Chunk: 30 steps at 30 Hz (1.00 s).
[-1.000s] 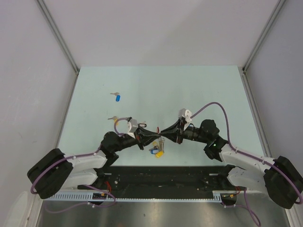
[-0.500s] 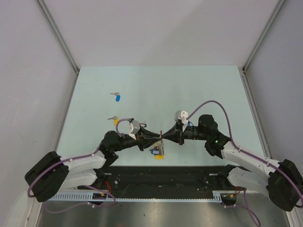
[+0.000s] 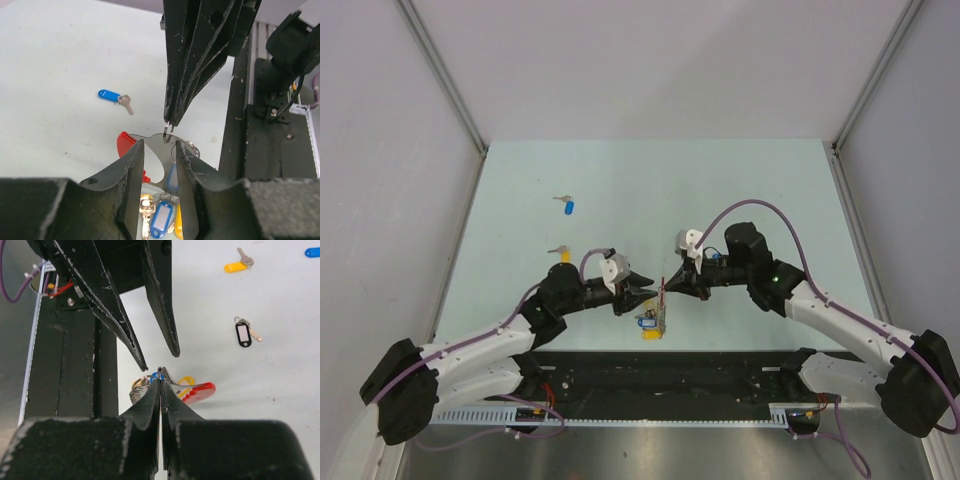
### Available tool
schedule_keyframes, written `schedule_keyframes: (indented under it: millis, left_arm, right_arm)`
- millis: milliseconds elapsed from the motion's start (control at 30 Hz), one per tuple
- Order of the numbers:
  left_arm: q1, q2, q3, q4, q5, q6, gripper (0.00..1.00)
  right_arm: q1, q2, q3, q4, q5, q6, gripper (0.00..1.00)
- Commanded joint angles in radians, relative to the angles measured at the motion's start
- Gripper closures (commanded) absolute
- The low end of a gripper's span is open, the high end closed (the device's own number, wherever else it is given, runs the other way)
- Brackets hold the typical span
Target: Put the keys on the keyring
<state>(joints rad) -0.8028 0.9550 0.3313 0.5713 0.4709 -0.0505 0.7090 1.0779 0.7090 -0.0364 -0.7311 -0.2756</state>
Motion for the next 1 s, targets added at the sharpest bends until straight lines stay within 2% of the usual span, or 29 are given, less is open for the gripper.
schedule_keyframes:
  millis: [0,300,667,967]
  left_arm:
    - [-0.006,-0.007,0.100,-0.129,0.029,0.101,0.64]
    - [-0.010,0.073,0.175,-0.191,0.135,0.120,0.65]
    - [-0.022,0.105,0.204,-0.241,0.133,0.152,0.77]
    - [-0.026,0.108,0.213,-0.243,0.123,0.152,0.78]
  right_arm:
    - [-0.002,0.010,0.079,-0.108,-0.027,-0.094,1.00]
    - [-0.003,0.042,0.136,-0.178,-0.025,-0.149,1.00]
    - [-0.002,0.053,0.159,-0.198,-0.027,-0.165,1.00]
    - [0.006,0.068,0.167,-0.215,-0.028,-0.171,1.00]
